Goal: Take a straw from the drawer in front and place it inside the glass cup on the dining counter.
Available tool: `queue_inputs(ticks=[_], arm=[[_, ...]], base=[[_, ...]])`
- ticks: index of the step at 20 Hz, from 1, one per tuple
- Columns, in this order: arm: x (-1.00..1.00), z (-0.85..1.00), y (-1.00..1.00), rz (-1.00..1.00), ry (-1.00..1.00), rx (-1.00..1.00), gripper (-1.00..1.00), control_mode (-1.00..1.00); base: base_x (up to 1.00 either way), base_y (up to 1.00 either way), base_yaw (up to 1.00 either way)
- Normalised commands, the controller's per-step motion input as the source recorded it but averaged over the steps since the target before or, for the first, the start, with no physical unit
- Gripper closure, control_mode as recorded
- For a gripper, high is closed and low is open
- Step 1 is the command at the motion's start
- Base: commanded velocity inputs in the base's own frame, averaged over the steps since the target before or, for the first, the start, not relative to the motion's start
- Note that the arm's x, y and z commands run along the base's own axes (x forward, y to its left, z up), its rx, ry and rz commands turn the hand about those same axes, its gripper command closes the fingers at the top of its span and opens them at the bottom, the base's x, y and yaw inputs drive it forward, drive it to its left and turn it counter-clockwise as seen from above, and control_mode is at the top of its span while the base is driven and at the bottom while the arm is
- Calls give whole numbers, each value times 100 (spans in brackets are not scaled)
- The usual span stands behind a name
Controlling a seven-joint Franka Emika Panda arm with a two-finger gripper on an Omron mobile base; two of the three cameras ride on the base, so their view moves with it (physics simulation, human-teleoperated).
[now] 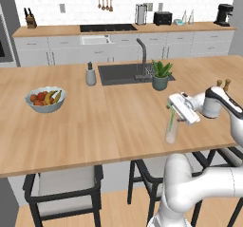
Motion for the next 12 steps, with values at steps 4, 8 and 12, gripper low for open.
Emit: queue_inputs(ticks=[4,8,12], arm=[[0,1,0,0,0,0,-100,-100],[-4,-5,-9,0,0,0,-100,-100],[-6,-12,-12,0,0,0,-100,-100]], base=[[0,0,0],[0,0,0],[0,0,0]])
